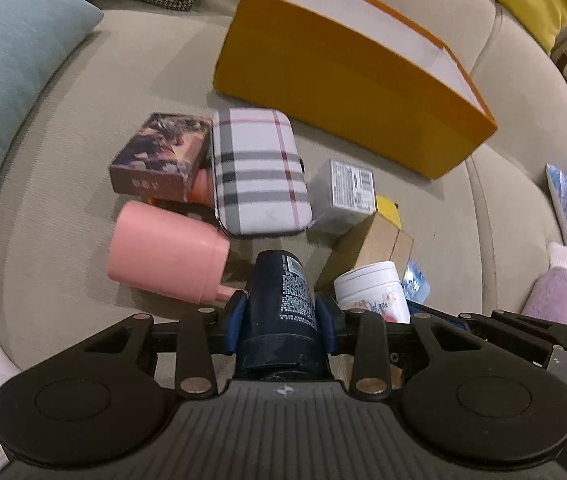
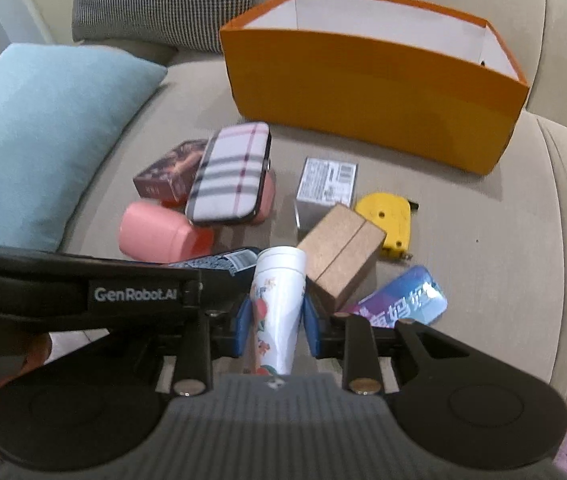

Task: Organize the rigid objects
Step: 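Lift both held items and carry them over the orange shoebox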

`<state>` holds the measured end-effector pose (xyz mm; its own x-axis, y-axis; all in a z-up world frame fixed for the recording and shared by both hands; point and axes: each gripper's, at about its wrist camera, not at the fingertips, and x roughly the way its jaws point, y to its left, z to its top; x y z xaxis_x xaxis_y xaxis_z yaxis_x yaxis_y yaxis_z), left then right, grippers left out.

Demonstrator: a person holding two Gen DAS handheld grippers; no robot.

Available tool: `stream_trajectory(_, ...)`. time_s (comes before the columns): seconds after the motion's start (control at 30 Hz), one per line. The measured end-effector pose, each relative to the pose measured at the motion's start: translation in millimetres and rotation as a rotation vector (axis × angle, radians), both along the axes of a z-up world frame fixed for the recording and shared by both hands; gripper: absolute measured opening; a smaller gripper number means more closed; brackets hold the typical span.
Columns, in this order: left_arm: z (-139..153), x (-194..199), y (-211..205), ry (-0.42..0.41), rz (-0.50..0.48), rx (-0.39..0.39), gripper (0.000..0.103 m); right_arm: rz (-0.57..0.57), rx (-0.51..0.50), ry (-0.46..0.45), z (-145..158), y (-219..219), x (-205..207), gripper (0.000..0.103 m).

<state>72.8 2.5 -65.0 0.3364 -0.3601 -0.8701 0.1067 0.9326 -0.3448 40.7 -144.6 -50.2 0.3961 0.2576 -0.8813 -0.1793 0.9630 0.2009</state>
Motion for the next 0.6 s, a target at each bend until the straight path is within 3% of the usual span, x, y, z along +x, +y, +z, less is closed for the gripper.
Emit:
stream_trajectory(0.23,17,10,7,-0.062,0.035,-0.006,0.041,0.0,-0.022,-0.101,24,-3,8,0.028)
stream_trajectory(0.6,58,43,3,-0.124,0.054,-0.014,0.039,-0.007,0.002,-0.182,50,-16,47,0.028)
